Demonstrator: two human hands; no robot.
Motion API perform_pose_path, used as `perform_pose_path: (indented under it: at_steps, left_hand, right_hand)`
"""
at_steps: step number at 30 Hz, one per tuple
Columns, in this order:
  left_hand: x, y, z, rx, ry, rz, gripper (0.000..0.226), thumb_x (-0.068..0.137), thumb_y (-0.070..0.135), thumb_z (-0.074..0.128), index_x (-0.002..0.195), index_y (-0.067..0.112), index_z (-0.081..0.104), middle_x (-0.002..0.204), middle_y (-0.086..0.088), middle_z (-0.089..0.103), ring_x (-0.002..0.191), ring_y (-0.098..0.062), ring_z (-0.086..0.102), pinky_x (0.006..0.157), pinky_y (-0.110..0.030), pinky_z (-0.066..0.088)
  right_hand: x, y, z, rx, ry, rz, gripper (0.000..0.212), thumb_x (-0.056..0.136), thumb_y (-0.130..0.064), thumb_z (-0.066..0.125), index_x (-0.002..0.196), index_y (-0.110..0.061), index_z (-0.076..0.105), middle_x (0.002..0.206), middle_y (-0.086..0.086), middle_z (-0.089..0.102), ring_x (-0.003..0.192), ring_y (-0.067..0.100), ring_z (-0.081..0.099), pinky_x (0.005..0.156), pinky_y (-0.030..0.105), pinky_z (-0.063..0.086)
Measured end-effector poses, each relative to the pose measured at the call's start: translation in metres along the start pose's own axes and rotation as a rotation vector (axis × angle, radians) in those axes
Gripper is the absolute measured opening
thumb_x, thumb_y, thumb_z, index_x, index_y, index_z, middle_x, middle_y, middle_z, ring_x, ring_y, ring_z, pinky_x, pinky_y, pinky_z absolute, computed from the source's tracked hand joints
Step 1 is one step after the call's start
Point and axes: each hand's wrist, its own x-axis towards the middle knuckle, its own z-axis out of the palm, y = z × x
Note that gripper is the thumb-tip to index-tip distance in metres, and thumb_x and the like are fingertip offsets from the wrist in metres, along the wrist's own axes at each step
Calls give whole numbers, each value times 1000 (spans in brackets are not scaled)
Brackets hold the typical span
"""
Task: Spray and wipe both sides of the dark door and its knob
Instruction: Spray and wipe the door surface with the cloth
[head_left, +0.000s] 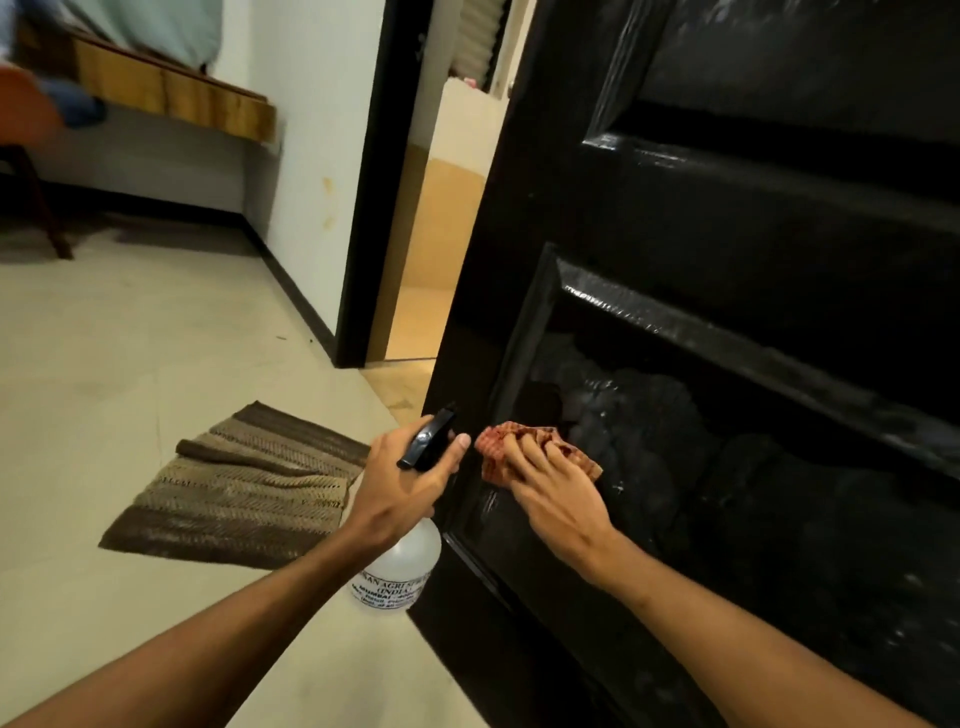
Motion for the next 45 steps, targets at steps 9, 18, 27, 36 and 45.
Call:
perform_pose_path:
  at_steps: [9, 18, 27, 36, 45]
  left_hand:
    - [11, 69, 25, -21, -25, 61, 22, 99, 42, 69, 97, 20, 68, 87, -10, 71, 59, -12, 65, 45, -26, 51]
    - [16, 93, 30, -3, 7, 104, 20, 101, 30, 68, 90, 13, 68, 79, -10, 72, 49, -7, 62, 41, -29, 50]
    - [-23, 29, 33, -11, -90, 1, 13, 100, 32, 69, 89, 25, 67, 85, -14, 71, 52, -6, 62, 41, -20, 48]
    - [-51, -58, 37, -11, -72, -181, 19, 95, 44, 74, 93, 25, 70, 89, -17, 69, 63, -19, 67, 43, -28, 52]
    - [-49, -45, 40, 12, -87, -88, 15, 99, 31, 72, 87, 23, 69, 77, -12, 70, 55, -19, 63, 41, -31, 49]
  right_hand:
    - [-4, 84, -58, 7, 144, 279, 75, 87, -29, 55, 157, -13, 36, 166, 16, 24, 150, 36, 24, 116, 48, 11]
    - [17, 140, -97, 65, 273, 401, 68, 85, -23, 46, 152, -14, 42, 163, 16, 30, 147, 38, 29, 116, 48, 21]
    - [-15, -26, 20, 94, 14, 98, 69, 101, -32, 39, 163, -10, 17, 170, 18, 5, 155, 37, 8, 123, 51, 18]
    - [-24, -94, 70, 114, -87, -26, 67, 100, -27, 36, 163, -11, 20, 171, 17, 5, 155, 35, 12, 123, 47, 20]
    - [-36, -99, 79, 58, -139, -112, 65, 101, -30, 40, 161, -9, 26, 170, 17, 10, 153, 39, 13, 121, 50, 19]
